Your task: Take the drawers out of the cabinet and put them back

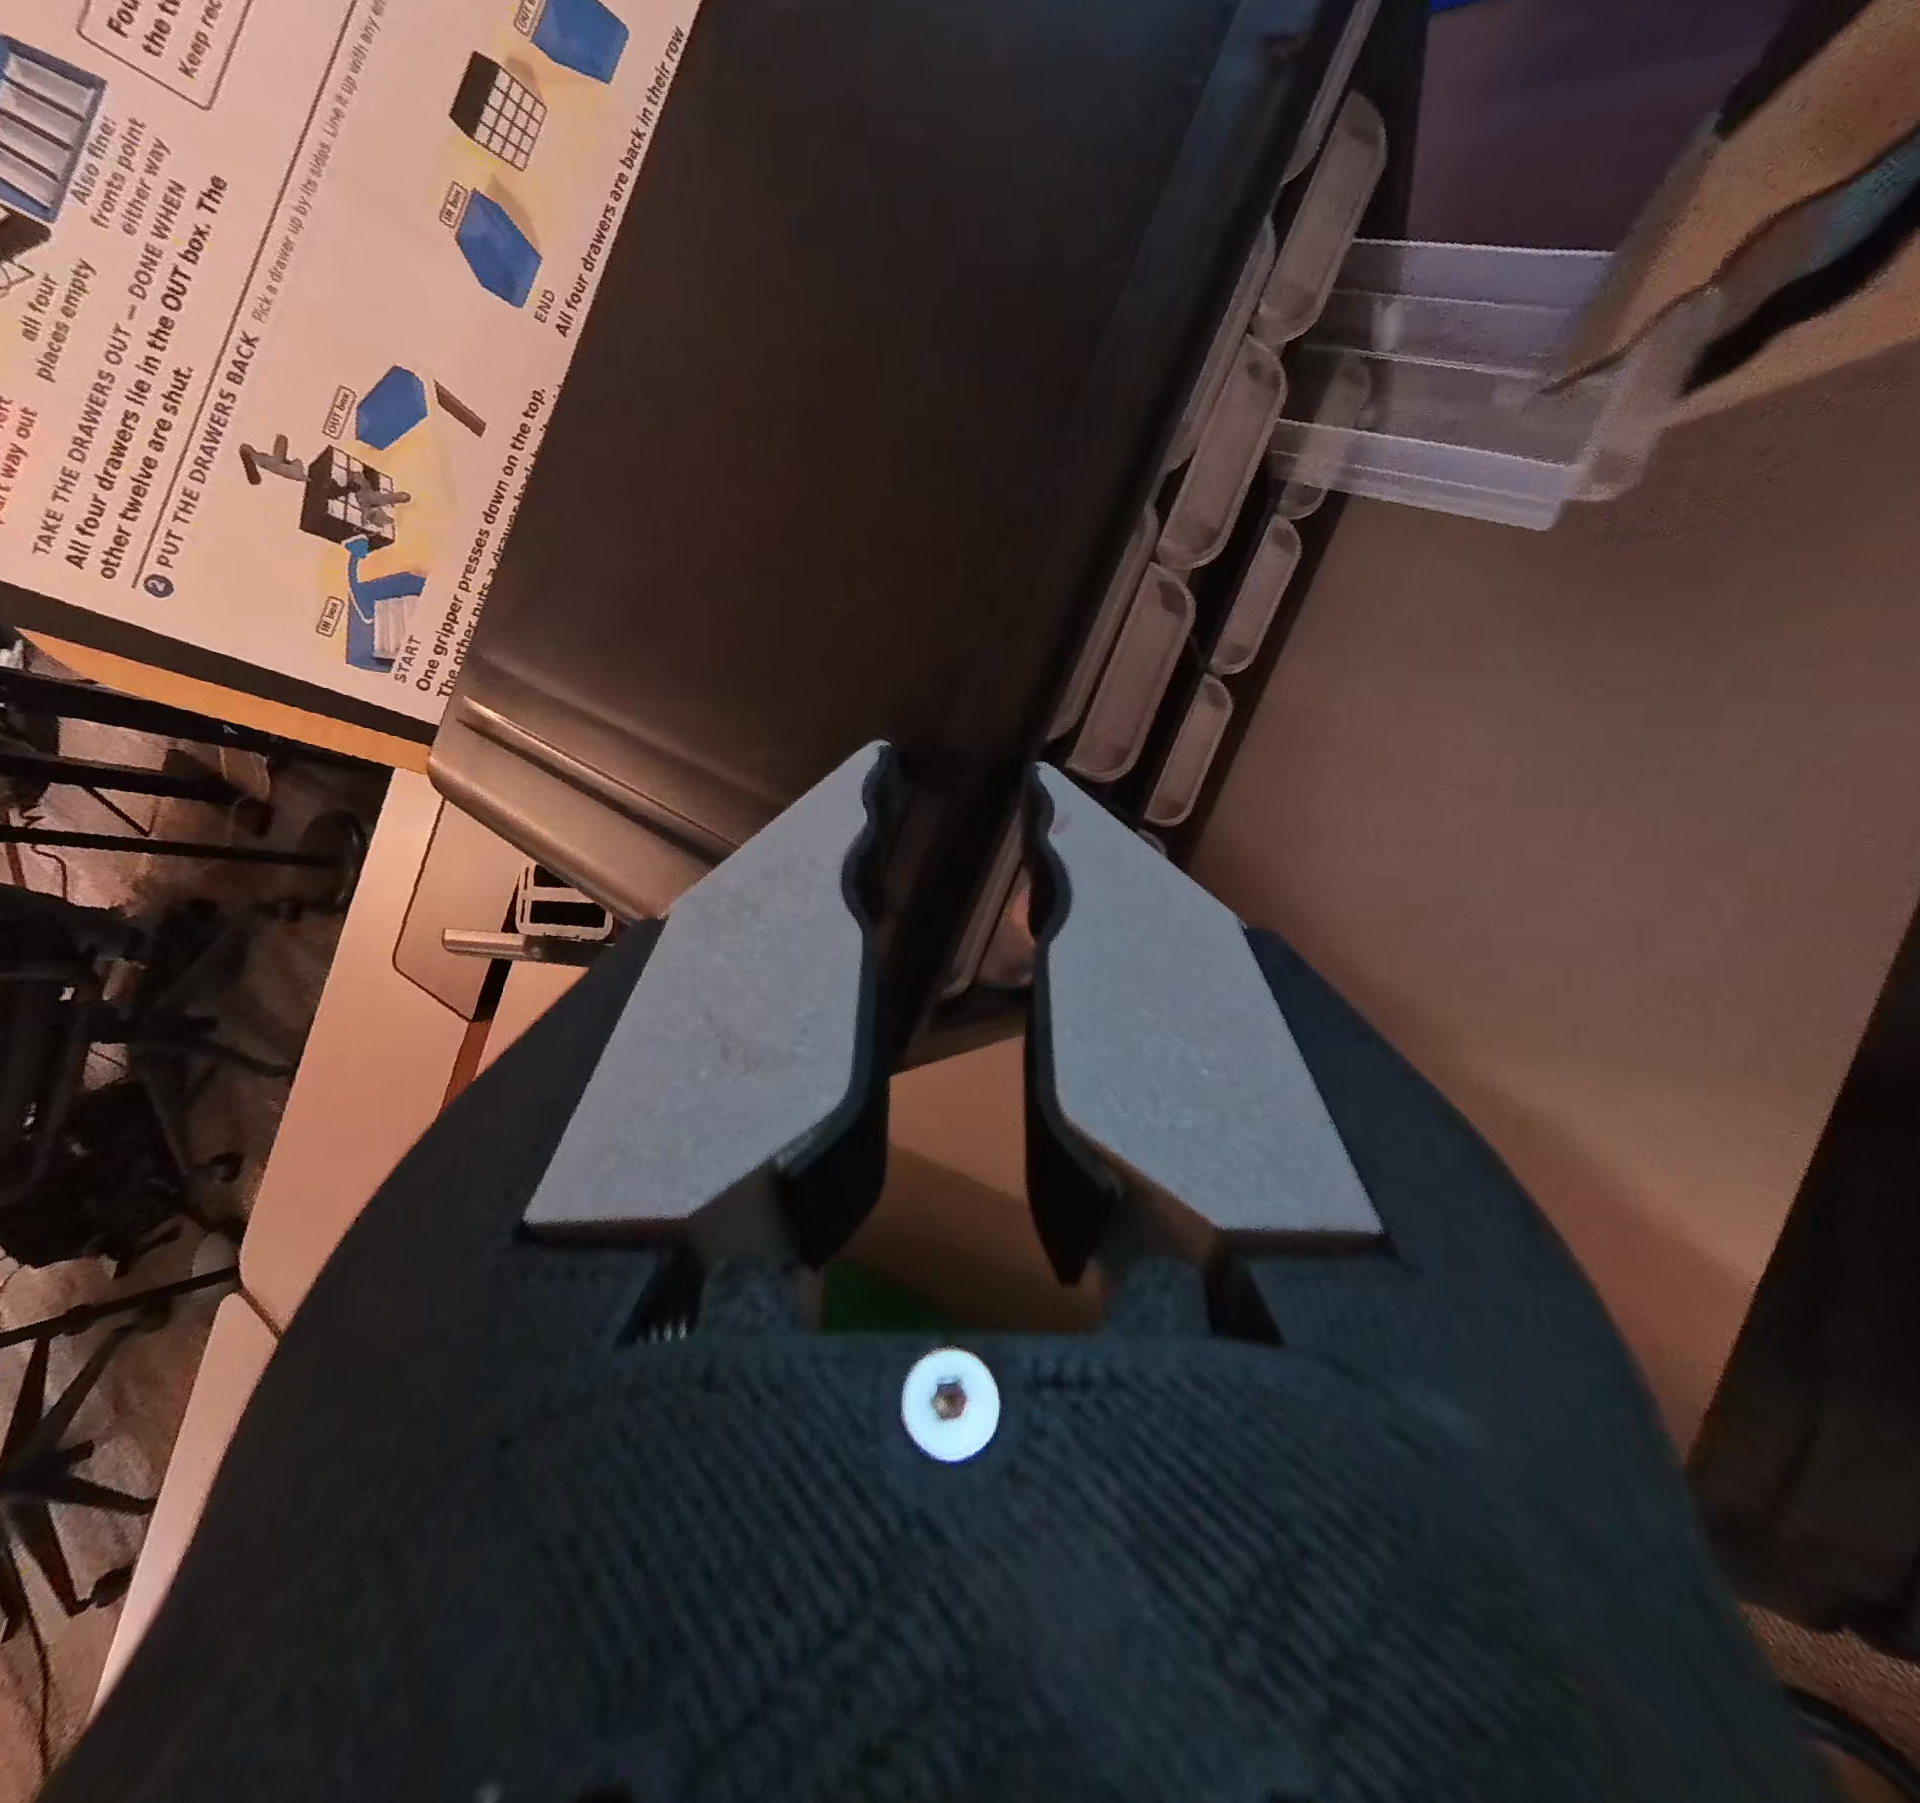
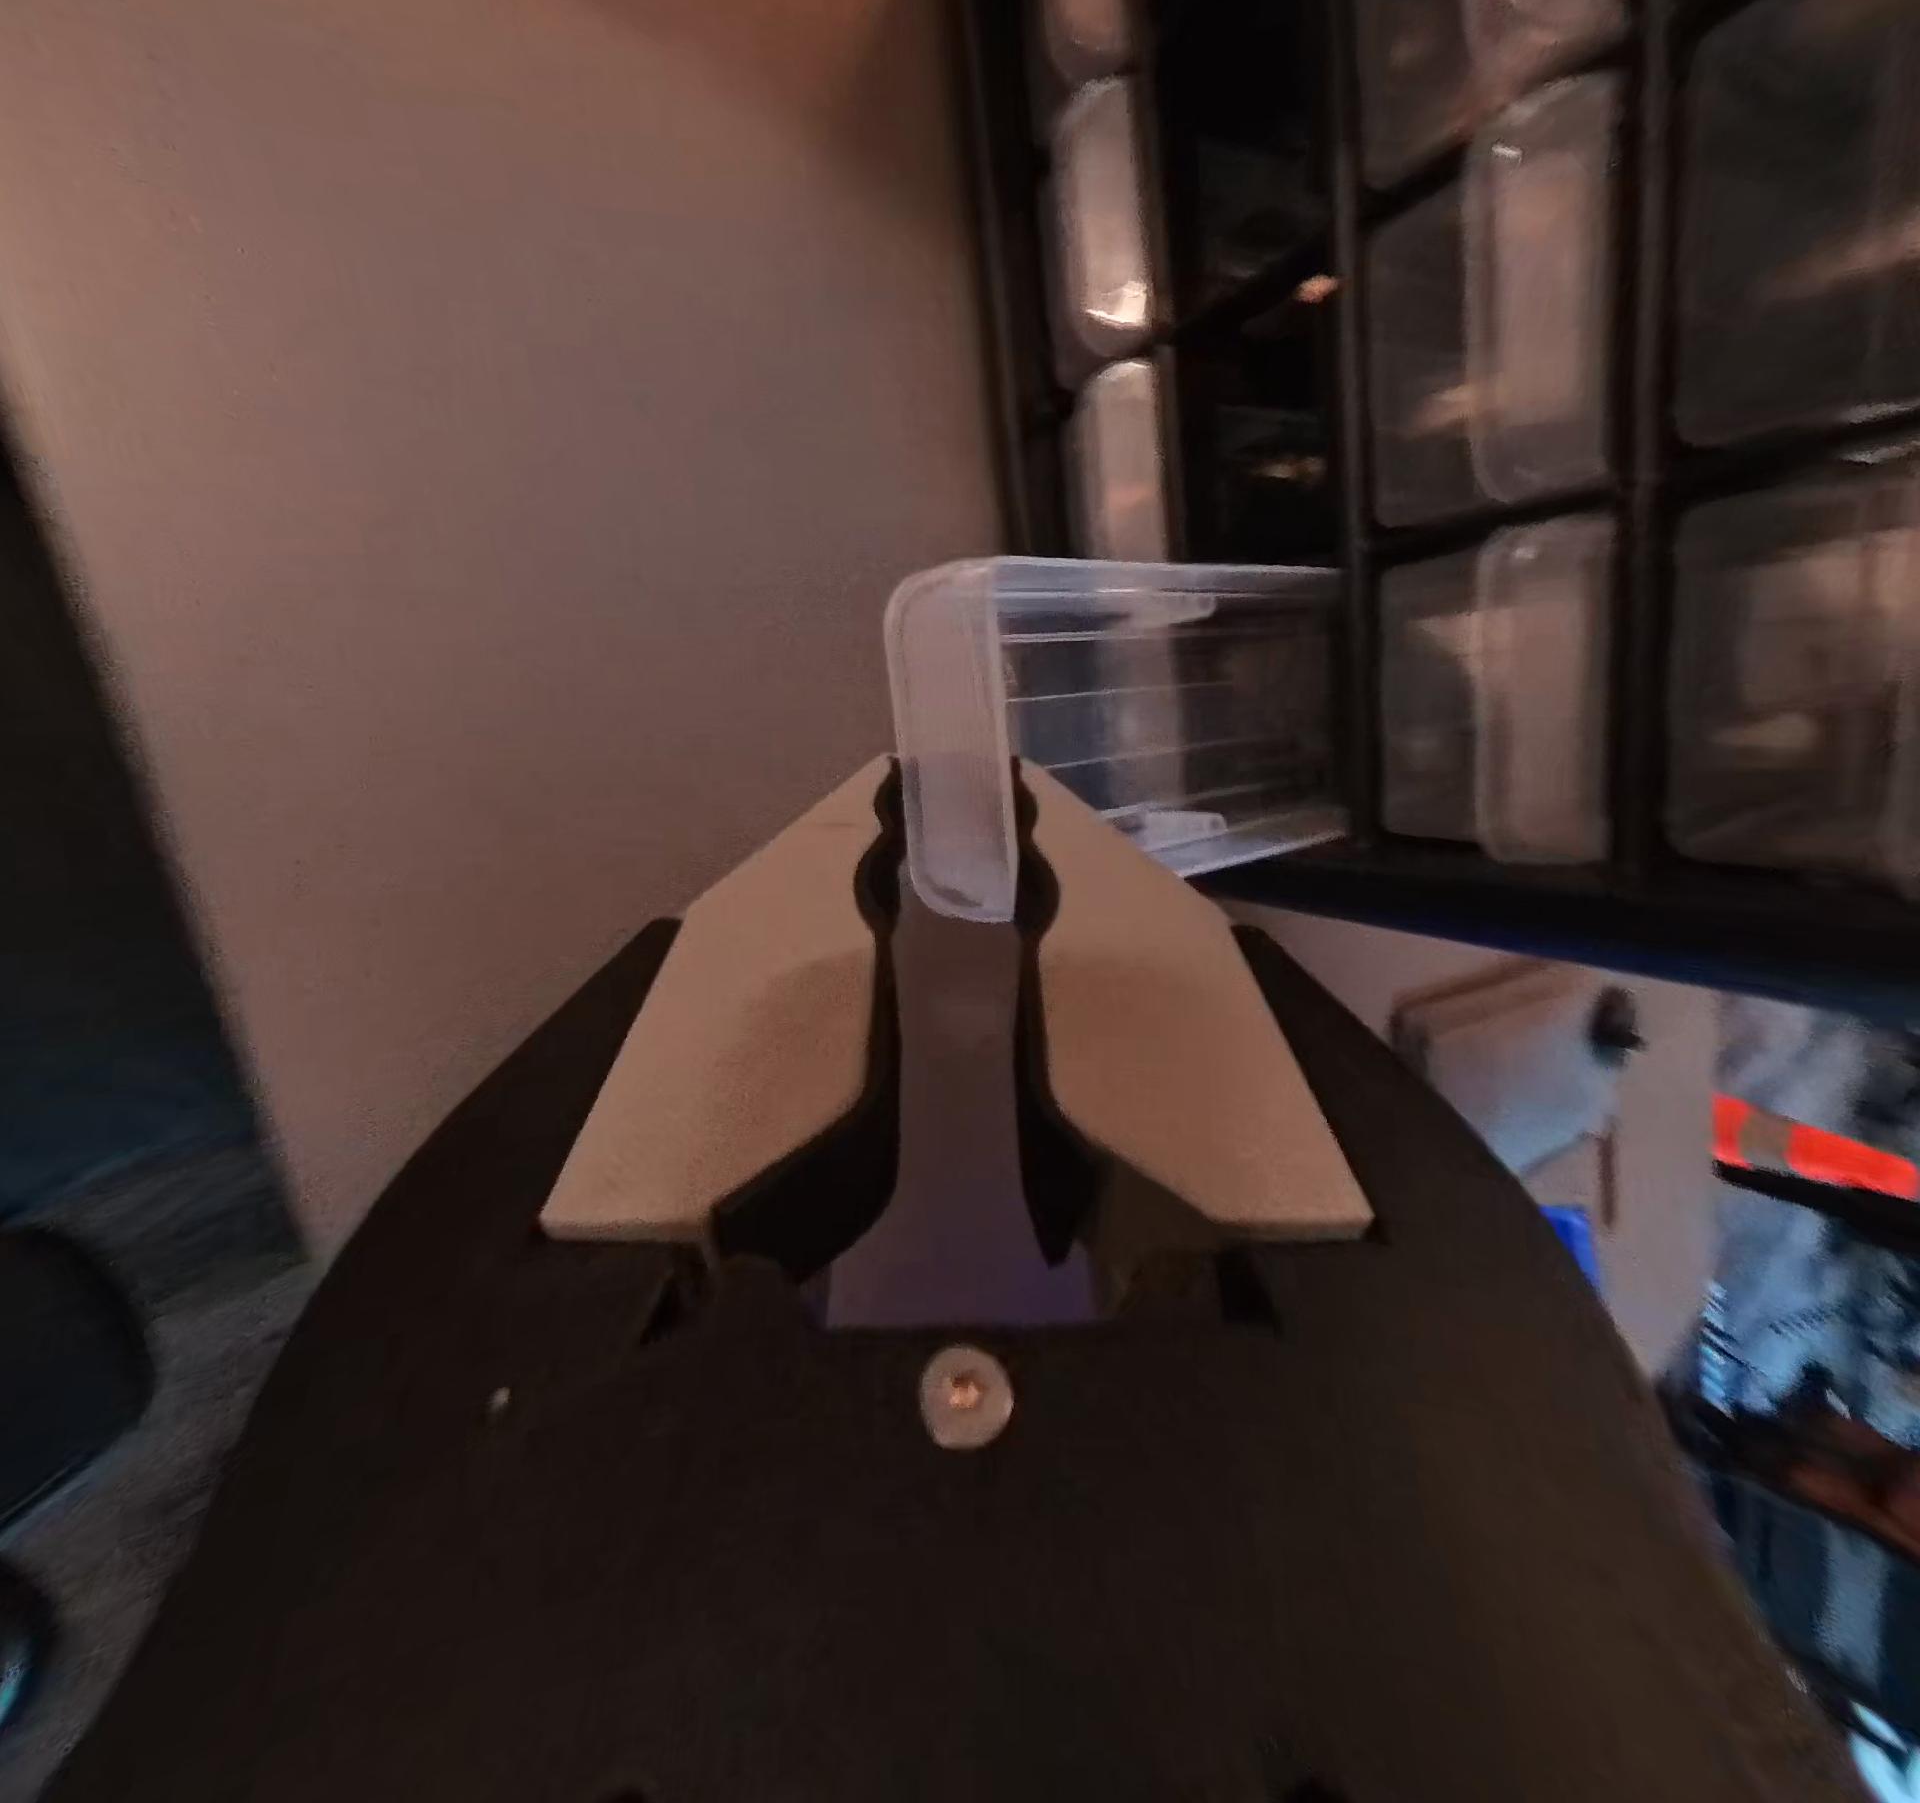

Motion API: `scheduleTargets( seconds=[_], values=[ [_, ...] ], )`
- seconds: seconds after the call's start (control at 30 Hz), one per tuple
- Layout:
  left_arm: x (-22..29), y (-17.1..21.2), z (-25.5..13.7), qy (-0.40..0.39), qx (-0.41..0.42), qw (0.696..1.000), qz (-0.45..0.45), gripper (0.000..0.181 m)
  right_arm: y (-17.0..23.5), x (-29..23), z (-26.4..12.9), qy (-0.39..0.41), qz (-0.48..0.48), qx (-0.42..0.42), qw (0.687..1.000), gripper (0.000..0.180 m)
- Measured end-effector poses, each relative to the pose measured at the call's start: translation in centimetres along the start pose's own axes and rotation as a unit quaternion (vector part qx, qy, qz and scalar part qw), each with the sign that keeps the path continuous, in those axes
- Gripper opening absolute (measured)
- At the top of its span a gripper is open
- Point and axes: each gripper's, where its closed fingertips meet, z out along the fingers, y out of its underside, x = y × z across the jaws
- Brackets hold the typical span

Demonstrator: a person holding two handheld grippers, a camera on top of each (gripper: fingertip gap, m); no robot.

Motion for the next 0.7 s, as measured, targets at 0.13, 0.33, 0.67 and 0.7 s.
scheduleTargets(
  seconds=[0.13, 0.33, 0.67, 0.7],
  values=[
    [0.0, 0.0, 0.0, -0.008, -0.003, 1.0, 0.003, 0.022, 1.7, 4.8, 2.4, 0.116, 0.03, -0.045, 0.992, 0.021],
    [0.0, 0.0, 0.0, -0.006, -0.003, 1.0, -0.003, 0.022, 0.0, 4.8, 0.7, 0.095, 0.087, 0.004, 0.992, 0.029],
    [0.0, 0.0, 0.0, -0.009, -0.006, 1.0, 0.0, 0.022, -1.0, 2.7, 0.6, -0.043, 0.158, 0.098, 0.982, 0.0],
    [0.0, 0.0, 0.0, -0.008, -0.006, 1.0, -0.002, 0.021, -0.1, 3.7, 1.7, -0.014, 0.172, 0.075, 0.982, 0.0]
  ],
)
